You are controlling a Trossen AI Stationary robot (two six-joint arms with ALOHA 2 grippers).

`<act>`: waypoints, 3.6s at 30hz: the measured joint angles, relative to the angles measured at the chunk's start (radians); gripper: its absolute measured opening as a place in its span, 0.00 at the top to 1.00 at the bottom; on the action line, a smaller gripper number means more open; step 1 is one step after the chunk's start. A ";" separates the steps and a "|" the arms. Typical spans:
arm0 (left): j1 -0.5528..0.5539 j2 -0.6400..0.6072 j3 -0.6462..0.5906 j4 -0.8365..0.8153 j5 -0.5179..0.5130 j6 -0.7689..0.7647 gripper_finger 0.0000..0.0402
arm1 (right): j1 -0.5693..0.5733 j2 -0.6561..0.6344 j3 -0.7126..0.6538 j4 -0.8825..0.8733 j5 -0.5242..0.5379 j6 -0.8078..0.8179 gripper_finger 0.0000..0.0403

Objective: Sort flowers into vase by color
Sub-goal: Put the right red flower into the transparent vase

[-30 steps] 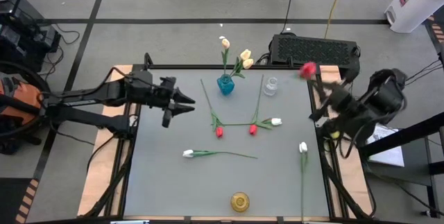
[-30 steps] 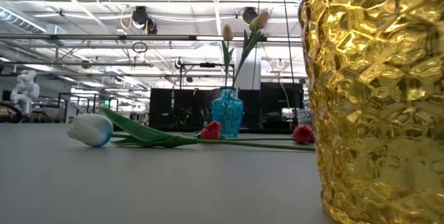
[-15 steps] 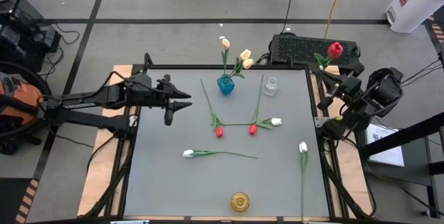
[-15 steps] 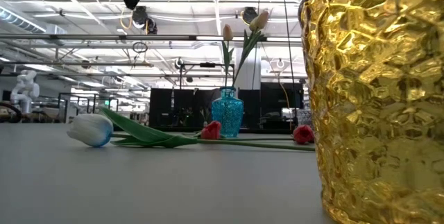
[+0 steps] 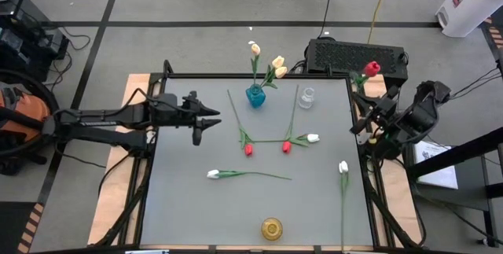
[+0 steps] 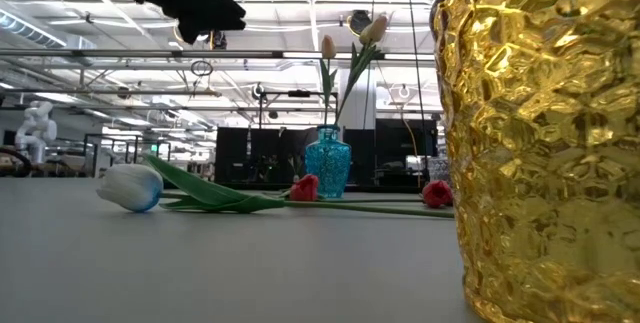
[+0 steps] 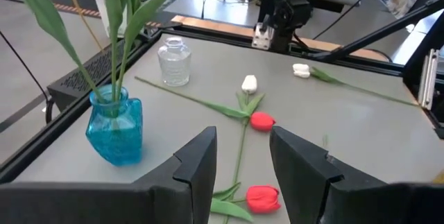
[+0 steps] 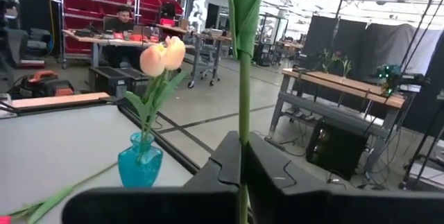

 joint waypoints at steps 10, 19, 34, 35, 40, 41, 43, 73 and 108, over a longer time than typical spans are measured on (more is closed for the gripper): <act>0.000 0.000 -0.028 0.055 -0.004 0.002 0.65 | -0.002 0.094 0.000 0.230 0.001 -0.176 1.00; 0.000 0.000 -0.027 0.064 -0.004 0.005 0.65 | -0.118 0.195 0.000 0.286 0.001 -0.133 1.00; 0.000 0.000 -0.027 0.063 -0.004 0.001 0.65 | -0.302 0.359 0.000 0.718 -0.007 -0.320 1.00; 0.000 0.000 -0.027 0.063 -0.004 0.001 0.65 | -0.314 0.367 0.000 0.755 -0.014 -0.332 1.00; 0.000 0.000 -0.026 0.062 -0.004 0.001 0.65 | -0.391 0.392 0.000 0.955 -0.097 -0.388 1.00; 0.000 0.000 -0.026 0.062 -0.004 0.001 0.65 | -0.412 0.396 0.000 0.998 -0.120 -0.426 1.00; 0.000 0.000 -0.026 0.062 -0.004 0.001 0.65 | -0.454 0.409 0.000 1.088 -0.174 -0.497 1.00; -0.046 0.000 -0.026 0.018 -0.016 0.000 0.65 | -1.438 0.443 0.000 1.512 -1.265 -1.045 1.00; -0.045 0.002 -0.026 0.018 -0.042 -0.003 0.65 | -1.548 0.323 -0.433 2.034 -1.557 -0.908 1.00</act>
